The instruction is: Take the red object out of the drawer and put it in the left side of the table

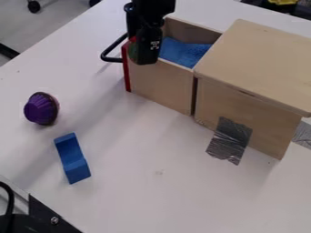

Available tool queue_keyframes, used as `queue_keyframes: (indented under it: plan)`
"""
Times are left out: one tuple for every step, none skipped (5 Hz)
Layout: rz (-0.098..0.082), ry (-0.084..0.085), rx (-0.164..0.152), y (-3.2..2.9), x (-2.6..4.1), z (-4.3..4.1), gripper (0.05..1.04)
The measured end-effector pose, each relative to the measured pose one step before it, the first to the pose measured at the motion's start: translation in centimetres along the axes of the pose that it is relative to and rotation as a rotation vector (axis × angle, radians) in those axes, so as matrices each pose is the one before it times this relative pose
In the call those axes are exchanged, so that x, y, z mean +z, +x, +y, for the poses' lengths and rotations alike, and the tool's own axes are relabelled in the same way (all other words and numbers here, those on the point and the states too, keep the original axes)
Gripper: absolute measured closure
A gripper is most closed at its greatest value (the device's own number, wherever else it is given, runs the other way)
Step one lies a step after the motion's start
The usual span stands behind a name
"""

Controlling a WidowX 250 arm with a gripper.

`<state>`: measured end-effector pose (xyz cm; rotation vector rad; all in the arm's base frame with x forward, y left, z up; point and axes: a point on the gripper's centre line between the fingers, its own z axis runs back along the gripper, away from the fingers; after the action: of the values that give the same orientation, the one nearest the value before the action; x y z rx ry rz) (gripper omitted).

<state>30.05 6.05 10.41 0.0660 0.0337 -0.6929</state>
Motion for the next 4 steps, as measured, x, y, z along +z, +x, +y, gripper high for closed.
queue_keyframes:
  plan:
    - [-0.0025,-0.0224,-0.0069,-1.055,-0.783,-0.727,0.316]
    - [-0.0075,0.0040,0.0101,-1.234,0.144,-0.470,0.316]
    - [0.0106,-0.0074,-0.0005,-1.206,-0.426,-1.254,0.316]
    - [-0.0068,-0.0054,0.0009,-1.493,0.239,-0.966,0.316]
